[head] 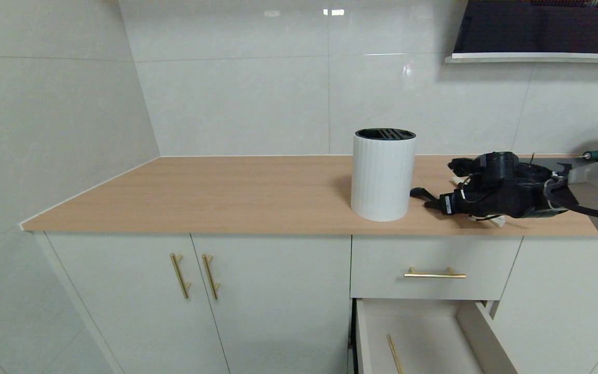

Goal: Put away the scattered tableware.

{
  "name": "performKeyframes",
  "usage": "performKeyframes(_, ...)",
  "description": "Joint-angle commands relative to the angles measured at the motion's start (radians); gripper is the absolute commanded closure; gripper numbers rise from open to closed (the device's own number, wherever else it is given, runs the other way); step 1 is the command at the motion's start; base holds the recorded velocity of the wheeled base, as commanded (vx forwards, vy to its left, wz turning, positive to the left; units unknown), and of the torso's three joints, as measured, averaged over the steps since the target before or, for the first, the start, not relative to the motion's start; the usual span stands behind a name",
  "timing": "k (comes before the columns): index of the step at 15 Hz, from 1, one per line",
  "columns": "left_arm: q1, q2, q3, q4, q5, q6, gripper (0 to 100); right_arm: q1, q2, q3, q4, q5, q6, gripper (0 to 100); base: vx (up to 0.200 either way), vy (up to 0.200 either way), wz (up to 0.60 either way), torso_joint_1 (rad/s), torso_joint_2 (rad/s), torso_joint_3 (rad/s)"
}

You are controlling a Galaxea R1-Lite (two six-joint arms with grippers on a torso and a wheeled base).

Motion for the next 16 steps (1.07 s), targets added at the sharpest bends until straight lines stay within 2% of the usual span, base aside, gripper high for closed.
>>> performKeyframes(1,0.0,0.0,0.0,0.0,0.0,0.0,0,0.005,0.004,0.0,0.002,0.001,0.0,100,0.0,0.0,0.0,0.0,0.0,0.0)
performKeyframes(8,0.0,0.0,0.0,0.0,0.0,0.0,0,0.02,-0.015,0.0,0.002,-0.017,0.023,100,0.0,0.0,0.0,0.0,0.0,0.0)
performKeyframes(9,0.0,0.0,0.0,0.0,0.0,0.0,0,0.022,-0.033,0.004,0.004,-0.03,0.051,100,0.0,0.0,0.0,0.0,0.0,0.0)
performKeyframes(11,0.0,0.0,0.0,0.0,0.0,0.0,0,0.04,-0.167,0.03,0.078,-0.133,0.229,100,0.0,0.0,0.0,0.0,0.0,0.0)
performKeyframes(12,0.0,0.0,0.0,0.0,0.0,0.0,0,0.04,-0.223,0.05,0.117,-0.146,0.25,100,0.0,0.0,0.0,0.0,0.0,0.0)
performKeyframes(14,0.0,0.0,0.0,0.0,0.0,0.0,0,0.04,-0.366,0.153,0.199,-0.152,0.272,100,0.0,0.0,0.0,0.0,0.0,0.0)
performKeyframes(16,0.0,0.0,0.0,0.0,0.0,0.0,0,0.04,-0.526,0.334,0.228,-0.174,0.275,100,0.0,0.0,0.0,0.0,0.0,0.0)
